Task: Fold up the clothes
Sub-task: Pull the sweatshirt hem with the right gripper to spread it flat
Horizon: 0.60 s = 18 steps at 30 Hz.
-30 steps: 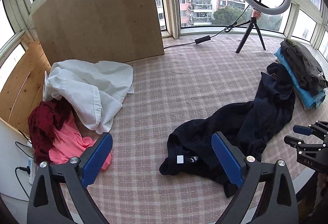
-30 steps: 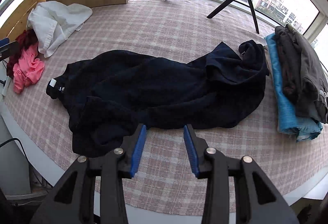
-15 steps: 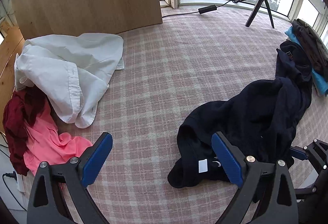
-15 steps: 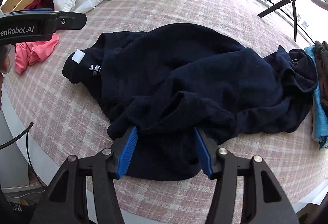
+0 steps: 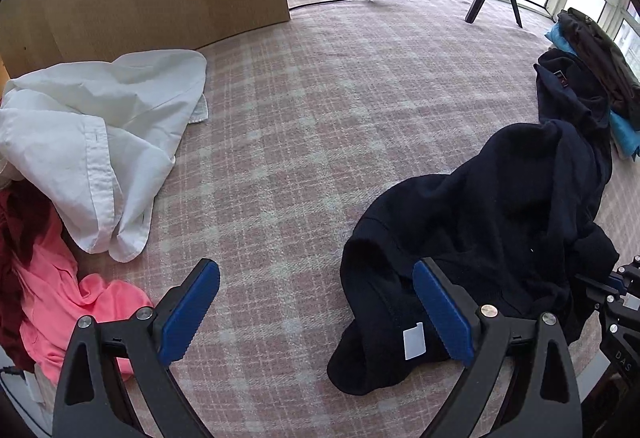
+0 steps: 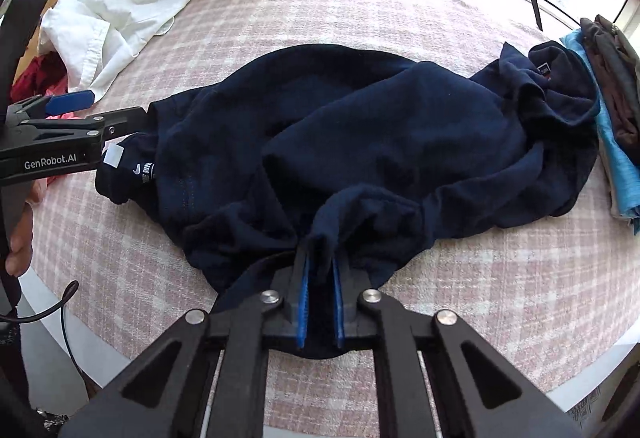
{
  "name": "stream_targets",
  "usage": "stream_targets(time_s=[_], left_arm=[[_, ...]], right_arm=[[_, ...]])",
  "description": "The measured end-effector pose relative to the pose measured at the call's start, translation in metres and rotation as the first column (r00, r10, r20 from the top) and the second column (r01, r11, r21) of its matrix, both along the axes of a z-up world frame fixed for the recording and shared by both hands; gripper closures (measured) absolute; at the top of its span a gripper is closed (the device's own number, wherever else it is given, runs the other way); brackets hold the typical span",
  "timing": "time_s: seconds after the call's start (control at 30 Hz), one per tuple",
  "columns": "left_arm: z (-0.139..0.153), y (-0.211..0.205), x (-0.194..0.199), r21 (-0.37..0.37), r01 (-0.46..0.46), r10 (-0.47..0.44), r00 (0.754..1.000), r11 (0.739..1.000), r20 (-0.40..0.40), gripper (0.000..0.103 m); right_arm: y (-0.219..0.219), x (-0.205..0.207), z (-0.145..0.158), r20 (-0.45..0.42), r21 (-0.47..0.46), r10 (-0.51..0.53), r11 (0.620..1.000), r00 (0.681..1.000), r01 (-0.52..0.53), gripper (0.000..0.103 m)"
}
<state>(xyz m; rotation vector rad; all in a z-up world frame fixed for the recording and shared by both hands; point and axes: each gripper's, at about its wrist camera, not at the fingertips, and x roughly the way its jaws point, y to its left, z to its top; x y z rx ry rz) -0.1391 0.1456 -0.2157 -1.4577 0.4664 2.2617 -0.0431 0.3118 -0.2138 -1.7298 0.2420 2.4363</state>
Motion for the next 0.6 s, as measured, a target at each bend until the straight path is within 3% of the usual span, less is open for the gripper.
stream_targets(time_s=[0.23,0.4,0.53,0.6], left_arm=[[0.001,-0.014,-0.007,-0.019,0.006,-0.007,1.000,1.000,-0.025,0.006],[0.003,-0.034,-0.012,-0.043,0.033,-0.034,0.999,0.999,-0.020,0.006],[-0.001,-0.018,0.001,-0.024,0.136,-0.136,0.991,0.990,0.001,0.006],[-0.009,-0.004,0.007,-0.003,0.185,-0.185,0.982,0.983,0.033,0.006]], right_arm=[[0.035,0.017,0.040,-0.081,0.034,-0.100,0.994,0.992,0.103,0.095],[0.089,0.039,0.071,-0.139,0.048,-0.261,0.962,0.955,0.269,0.097],[0.114,0.055,0.081,-0.134,0.082,-0.326,0.937,0.936,0.338,0.097],[0.114,0.054,0.075,-0.109,0.063,-0.321,0.942,0.941,0.328,0.097]])
